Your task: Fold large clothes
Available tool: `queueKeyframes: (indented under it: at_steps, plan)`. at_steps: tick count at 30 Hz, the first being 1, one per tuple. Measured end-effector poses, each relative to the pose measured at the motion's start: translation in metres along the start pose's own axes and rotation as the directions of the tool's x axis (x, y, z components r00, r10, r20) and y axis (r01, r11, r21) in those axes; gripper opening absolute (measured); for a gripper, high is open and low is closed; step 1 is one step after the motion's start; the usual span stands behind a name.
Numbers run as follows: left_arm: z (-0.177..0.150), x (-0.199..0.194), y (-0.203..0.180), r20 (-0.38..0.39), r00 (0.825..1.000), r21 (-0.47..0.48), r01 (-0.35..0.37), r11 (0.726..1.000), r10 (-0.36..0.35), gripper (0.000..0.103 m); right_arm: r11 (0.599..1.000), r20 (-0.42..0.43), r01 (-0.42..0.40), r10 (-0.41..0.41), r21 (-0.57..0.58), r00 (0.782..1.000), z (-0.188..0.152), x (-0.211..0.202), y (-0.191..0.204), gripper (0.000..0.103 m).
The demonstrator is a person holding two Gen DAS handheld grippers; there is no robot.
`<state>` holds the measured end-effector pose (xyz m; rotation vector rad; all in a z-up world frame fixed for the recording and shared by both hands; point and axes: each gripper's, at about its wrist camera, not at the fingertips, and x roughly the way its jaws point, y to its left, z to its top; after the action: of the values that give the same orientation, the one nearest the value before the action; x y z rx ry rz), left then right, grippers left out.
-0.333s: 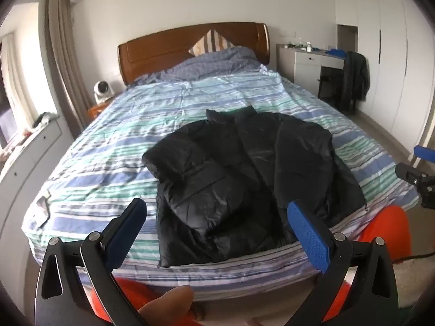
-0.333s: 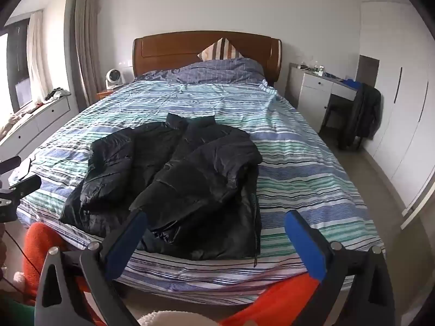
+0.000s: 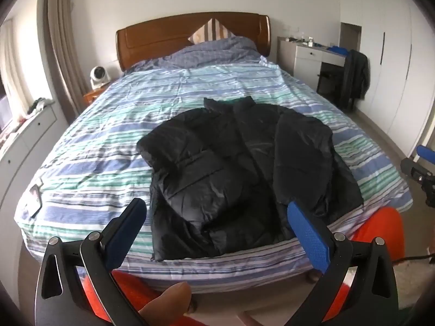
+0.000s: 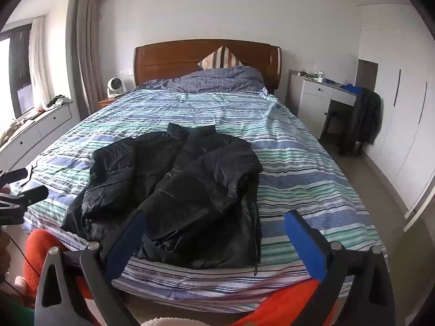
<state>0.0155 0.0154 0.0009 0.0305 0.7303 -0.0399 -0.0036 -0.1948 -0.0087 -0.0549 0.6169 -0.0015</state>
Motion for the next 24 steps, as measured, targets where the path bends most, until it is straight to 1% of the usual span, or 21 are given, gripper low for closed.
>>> queueKeyframes:
  at_steps: [4,8,15,19,24]
  plan:
    - [0.001,0.007,0.004,-0.025,1.0,-0.012,0.01,1.0,-0.01,0.103,1.0,-0.016,-0.005,0.005,-0.001,1.0,0.0,0.005,0.0,0.103]
    - [-0.002,0.014,0.005,-0.033,0.999,-0.012,0.002,1.0,-0.003,0.103,1.0,-0.013,-0.004,0.004,-0.014,1.0,0.0,0.004,0.004,0.103]
    - [-0.006,0.017,0.002,-0.031,0.999,-0.012,0.016,1.0,-0.017,0.103,1.0,-0.021,-0.005,0.005,-0.019,1.0,0.001,0.007,0.008,0.103]
    - [-0.006,0.019,0.004,-0.039,0.998,-0.025,0.042,0.999,-0.043,0.103,1.0,-0.031,-0.015,0.014,-0.022,0.999,0.002,0.009,0.011,0.103]
    - [-0.005,0.015,0.001,-0.026,0.998,-0.016,0.057,0.998,-0.058,0.103,1.0,-0.027,-0.013,0.012,-0.024,1.0,0.001,0.01,0.012,0.103]
